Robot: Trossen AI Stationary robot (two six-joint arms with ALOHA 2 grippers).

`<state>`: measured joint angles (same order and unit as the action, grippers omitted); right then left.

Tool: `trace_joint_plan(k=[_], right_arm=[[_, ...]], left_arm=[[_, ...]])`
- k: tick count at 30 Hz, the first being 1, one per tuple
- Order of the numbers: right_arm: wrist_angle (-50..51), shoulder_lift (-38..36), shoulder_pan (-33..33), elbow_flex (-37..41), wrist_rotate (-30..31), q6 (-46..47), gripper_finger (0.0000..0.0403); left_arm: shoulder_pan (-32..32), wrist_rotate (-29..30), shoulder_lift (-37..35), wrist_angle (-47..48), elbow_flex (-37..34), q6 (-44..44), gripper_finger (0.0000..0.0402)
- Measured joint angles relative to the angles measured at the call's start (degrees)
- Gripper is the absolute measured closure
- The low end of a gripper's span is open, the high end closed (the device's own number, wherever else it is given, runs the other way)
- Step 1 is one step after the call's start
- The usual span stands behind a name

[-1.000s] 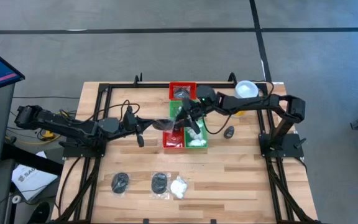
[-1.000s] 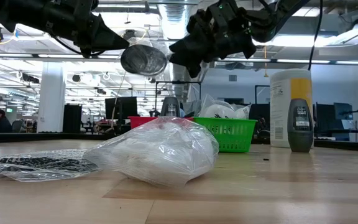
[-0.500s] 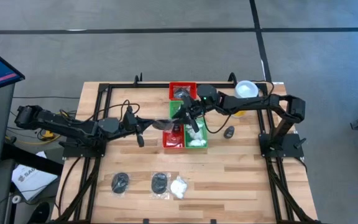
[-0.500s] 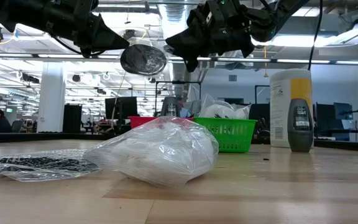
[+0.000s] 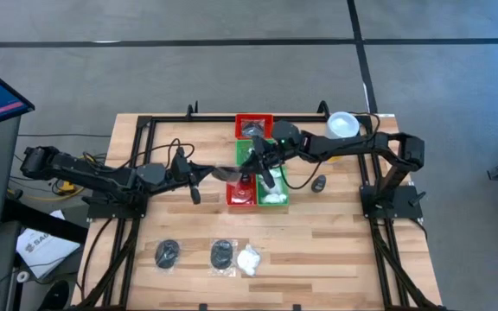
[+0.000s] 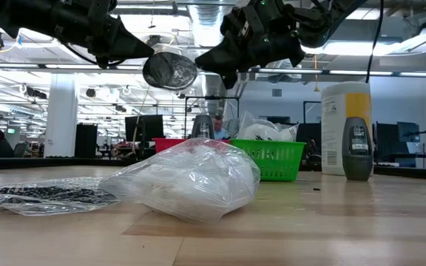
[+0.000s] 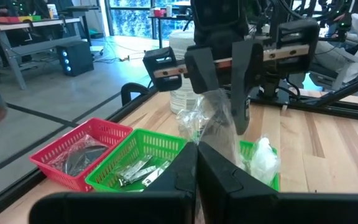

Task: Pick & Place Travel size toiletries
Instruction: Put the black hairbrush into the top red bin

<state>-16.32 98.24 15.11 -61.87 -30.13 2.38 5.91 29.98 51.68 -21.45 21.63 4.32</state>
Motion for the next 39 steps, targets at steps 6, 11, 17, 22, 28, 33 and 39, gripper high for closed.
trace_joint_plan(k=[6, 11, 17, 22, 28, 33, 39], right_arm=[[-0.1, 0.0, -0.1, 0.0, 0.2, -2.2, 0.0399], [0.1, 0.0, -0.1, 0.0, 0.2, -2.3, 0.0402], [0.0, 0.0, -0.1, 0.0, 0.2, -2.3, 0.0402], [0.0, 0.0, 0.7, 0.0, 0.2, -2.3, 0.0403], [1.8, 0.0, 2.9, 0.0, 0.5, -1.9, 0.0403], [3.8, 0.0, 5.2, 0.0, 0.6, -1.9, 0.0403], [5.5, 0.0, 9.0, 0.0, 2.0, -1.4, 0.0403]], left_arm=[[0.0, 0.0, 0.0, 0.0, 0.0, 0.0, 0.0401], [0.0, 0.0, 0.0, 0.0, 0.0, 0.0, 0.04], [0.0, 0.0, 0.0, -0.1, 0.0, 0.0, 0.0387], [0.0, 1.8, 0.0, 0.0, 0.0, -0.2, 0.0358], [0.0, 4.4, 0.0, 0.0, 0.0, -2.2, 0.0312], [0.0, 4.5, 0.0, 0.0, 0.0, -2.2, 0.0281], [0.0, 4.5, 0.0, 0.0, 0.0, -2.0, 0.0264]])
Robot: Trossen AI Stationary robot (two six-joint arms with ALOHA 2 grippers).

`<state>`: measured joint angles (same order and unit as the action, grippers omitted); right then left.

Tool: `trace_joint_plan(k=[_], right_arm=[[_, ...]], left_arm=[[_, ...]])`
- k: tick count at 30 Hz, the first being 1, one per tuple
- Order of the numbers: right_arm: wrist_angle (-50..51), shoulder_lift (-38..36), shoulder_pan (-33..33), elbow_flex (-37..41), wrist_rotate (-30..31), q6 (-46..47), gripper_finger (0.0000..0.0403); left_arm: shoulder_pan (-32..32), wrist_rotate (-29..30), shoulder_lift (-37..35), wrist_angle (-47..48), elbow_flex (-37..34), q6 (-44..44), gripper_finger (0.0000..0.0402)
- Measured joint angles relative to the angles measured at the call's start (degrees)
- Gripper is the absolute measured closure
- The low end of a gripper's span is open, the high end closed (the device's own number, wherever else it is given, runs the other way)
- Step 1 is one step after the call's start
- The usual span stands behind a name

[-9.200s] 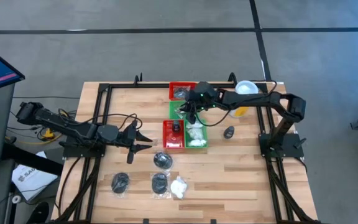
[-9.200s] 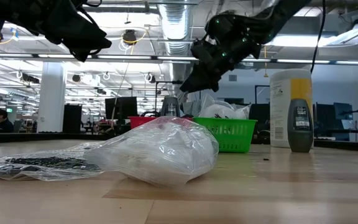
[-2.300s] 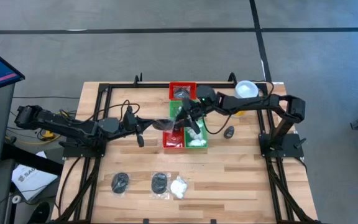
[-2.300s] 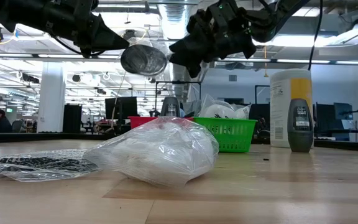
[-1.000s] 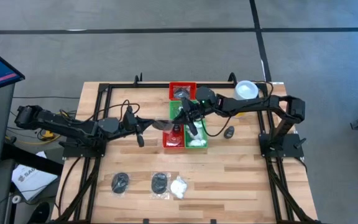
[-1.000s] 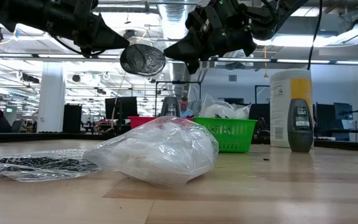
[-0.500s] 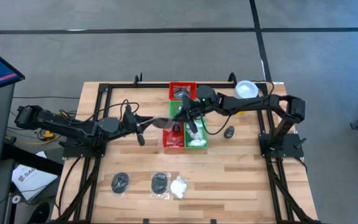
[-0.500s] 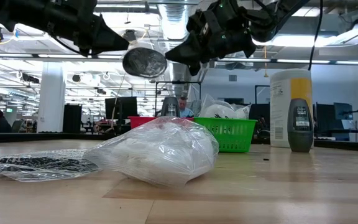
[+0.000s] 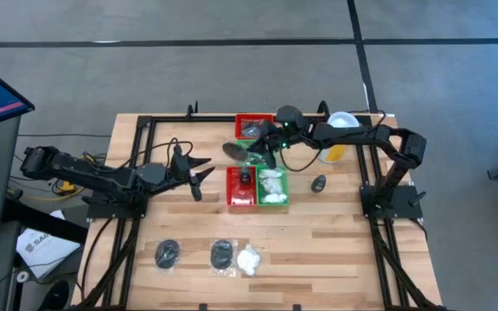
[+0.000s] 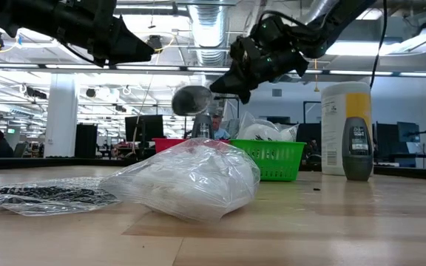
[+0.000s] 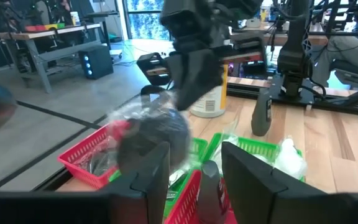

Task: Pick & Place Travel size toiletries
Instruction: Put the black hairbrush into the top red bin

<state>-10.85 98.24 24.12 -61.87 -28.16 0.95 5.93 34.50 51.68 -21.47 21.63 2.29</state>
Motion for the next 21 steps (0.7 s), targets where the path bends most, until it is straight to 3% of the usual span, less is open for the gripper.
trace_joint_plan(k=[8, 21], right_arm=[[0.2, 0.0, 6.3, 0.0, 0.7, 1.2, 0.0403], [4.7, 0.0, 10.6, 0.0, 12.9, -0.6, 0.0403]], left_arm=[[0.0, 0.0, 0.0, 0.0, 0.0, 0.1, 0.026], [0.0, 0.0, 0.0, 0.0, 0.0, 0.1, 0.0261]])
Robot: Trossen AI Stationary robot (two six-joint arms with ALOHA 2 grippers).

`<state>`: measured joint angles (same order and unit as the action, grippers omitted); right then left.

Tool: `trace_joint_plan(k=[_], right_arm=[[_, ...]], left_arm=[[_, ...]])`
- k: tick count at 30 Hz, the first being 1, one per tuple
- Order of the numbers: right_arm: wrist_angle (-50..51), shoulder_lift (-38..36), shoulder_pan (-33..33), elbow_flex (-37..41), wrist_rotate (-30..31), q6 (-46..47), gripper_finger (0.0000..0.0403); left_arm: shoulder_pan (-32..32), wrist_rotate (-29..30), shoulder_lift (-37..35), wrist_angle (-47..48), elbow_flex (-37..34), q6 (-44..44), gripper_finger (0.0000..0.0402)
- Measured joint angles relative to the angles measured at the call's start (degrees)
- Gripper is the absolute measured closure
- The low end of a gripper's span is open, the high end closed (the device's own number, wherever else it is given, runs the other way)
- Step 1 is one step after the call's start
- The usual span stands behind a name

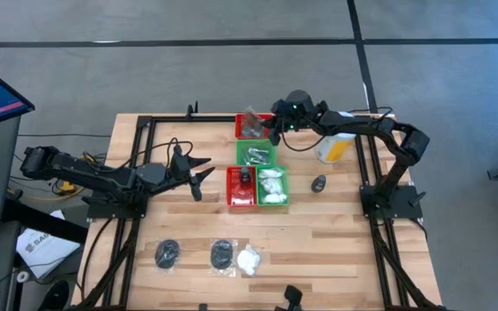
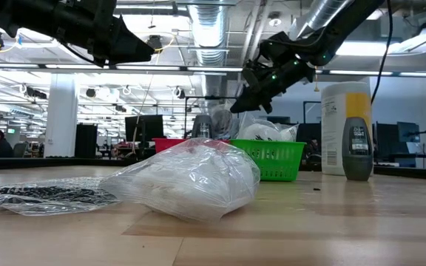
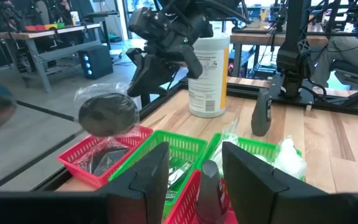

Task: Pick & Place Travel size toiletries
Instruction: Put the black hairbrush into the top red bin

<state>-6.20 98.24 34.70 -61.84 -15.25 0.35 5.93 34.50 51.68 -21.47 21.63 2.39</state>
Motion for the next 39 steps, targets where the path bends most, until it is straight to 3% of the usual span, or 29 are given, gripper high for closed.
trace_joint_plan(k=[13, 19, 28, 39], right_arm=[[1.2, 1.2, 0.2, 0.0, 3.4, -2.9, 0.0403], [0.9, 4.5, 0.5, 0.0, 3.5, -4.0, 0.0403], [0.3, 4.3, 3.5, -0.1, 2.7, -4.0, 0.0403], [1.2, 4.3, 2.9, -0.1, 1.7, -6.4, 0.0403]], left_arm=[[0.0, 0.0, 0.0, 0.0, 0.0, 0.0, 0.0262], [0.0, 0.0, 0.0, 0.0, 0.0, 0.0, 0.0262], [0.0, 0.0, 0.0, 0.0, 0.0, 0.0, 0.0262], [0.0, 0.0, 0.0, 0.0, 0.0, 0.0, 0.0262]])
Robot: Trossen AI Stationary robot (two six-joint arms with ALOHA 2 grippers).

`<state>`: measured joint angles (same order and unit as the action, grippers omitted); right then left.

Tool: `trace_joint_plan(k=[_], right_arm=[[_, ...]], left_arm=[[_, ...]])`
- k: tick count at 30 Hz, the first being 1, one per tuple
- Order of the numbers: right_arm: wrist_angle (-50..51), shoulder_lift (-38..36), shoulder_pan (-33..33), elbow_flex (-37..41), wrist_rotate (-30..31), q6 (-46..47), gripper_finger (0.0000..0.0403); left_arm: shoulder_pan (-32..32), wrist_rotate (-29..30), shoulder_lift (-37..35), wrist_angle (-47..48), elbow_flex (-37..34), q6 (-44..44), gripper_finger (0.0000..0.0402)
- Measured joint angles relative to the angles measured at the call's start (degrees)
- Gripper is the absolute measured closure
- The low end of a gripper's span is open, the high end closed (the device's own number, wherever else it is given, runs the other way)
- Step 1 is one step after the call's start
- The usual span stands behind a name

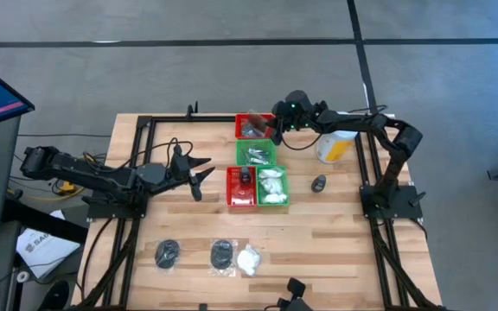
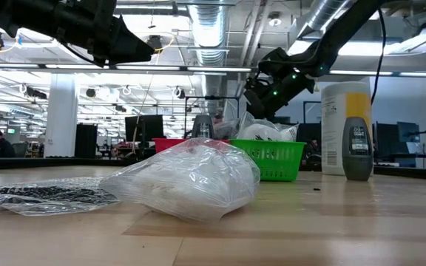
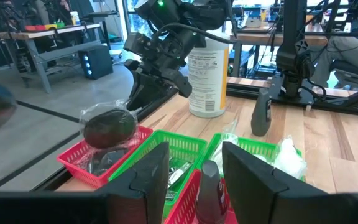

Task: Pick & Place Travel size toiletries
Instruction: Put the black hairbrush into the top red bin, then put the gray deodorant into the bottom red bin

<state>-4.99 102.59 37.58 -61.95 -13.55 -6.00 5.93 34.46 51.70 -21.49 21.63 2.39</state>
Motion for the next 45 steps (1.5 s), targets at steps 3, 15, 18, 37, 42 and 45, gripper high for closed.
trace_joint_plan(k=[3, 15, 18, 37, 42, 45], right_arm=[[-0.2, 0.0, -0.3, 0.0, 0.0, 0.0, 0.0403], [-0.1, 0.0, -0.3, 0.0, 1.5, 3.1, 0.0378], [0.1, 0.0, -0.3, 0.0, 1.5, 3.1, 0.0344], [6.7, -0.4, -3.4, 0.0, 7.7, 3.1, 0.0217], [13.8, -2.8, -5.2, 0.0, 4.8, 2.6, 0.0233], [18.7, -5.0, -6.0, 0.0, 4.6, 2.4, 0.0243]], left_arm=[[0.0, 0.0, 0.0, 0.0, 0.0, 0.0, 0.0262], [0.0, 0.0, 0.0, 0.0, 0.0, 0.0, 0.0262], [0.0, 0.0, 0.0, 0.0, 0.0, 0.0, 0.0262], [0.0, 0.0, 0.0, 0.0, 0.0, 0.0, 0.0262], [0.0, 0.0, 0.0, 0.0, 0.0, 0.0, 0.0262], [0.0, 0.0, 0.0, 0.0, 0.0, 0.0, 0.0262]])
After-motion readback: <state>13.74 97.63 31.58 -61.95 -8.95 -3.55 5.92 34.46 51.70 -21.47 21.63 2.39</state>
